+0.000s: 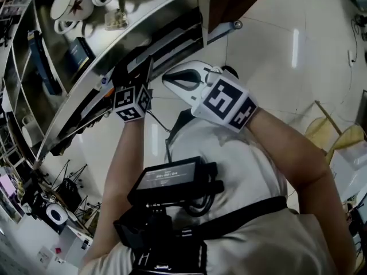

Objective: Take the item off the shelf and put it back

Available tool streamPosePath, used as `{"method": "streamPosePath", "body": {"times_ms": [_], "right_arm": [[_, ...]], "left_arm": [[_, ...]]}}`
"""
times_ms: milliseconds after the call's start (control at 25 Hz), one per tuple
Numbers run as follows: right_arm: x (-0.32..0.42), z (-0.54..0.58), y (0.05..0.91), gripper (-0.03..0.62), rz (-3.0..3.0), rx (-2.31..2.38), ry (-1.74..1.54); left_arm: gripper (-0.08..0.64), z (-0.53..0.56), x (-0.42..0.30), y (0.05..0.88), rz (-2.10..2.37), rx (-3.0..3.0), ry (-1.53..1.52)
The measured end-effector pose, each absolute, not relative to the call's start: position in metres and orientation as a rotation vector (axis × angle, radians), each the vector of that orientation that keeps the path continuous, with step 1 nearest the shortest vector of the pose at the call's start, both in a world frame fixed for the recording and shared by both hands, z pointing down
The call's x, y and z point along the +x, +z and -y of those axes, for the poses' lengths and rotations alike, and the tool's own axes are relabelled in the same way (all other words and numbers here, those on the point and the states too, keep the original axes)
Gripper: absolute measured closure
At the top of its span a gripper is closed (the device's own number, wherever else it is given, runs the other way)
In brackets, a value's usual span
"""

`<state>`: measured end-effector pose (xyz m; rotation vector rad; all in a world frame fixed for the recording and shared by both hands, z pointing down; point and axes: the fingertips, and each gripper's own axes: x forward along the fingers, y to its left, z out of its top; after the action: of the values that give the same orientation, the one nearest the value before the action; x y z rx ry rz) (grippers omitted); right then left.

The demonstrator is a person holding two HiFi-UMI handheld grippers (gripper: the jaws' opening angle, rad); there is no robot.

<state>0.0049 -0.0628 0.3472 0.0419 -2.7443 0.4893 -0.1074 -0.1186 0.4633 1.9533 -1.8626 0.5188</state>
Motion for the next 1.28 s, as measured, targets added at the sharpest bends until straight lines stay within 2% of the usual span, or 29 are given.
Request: {"method": "streamPosePath", "body": {"times_ms": [560,600,1040,1080,1160,1280], "right_arm": [[0.014,0.053,0.371,0.586,2.705,0.267,0.614],[0.017,0.056,0.374,0.586,2.699,0.270,0.617],[0.039,0.067,0.390,0.586,2.663,0.285,0.656],[0.041,0.068,0.391,0.586,2.661,0.288,0.657],[0.044,0.067,0.391,0.586,2.655,0.291,0.658],[0.048,0.068,0.391,0.586,2.653,0.293,0.656]], "left_arm": [[0.206,0.153,-0.115,0.497,1.754,2.022,0.594],[0.185,0.156,-0.114,0.499,1.754,2.010,0.597],[0.175,0.182,-0.124,0.506,1.897,1.928,0.565],[0.178,0.182,-0.124,0.508,1.903,1.926,0.571],[0.244,0.182,-0.124,0.511,1.919,1.916,0.592],[0.250,0.182,-0.122,0.506,1.946,1.921,0.608]]}}
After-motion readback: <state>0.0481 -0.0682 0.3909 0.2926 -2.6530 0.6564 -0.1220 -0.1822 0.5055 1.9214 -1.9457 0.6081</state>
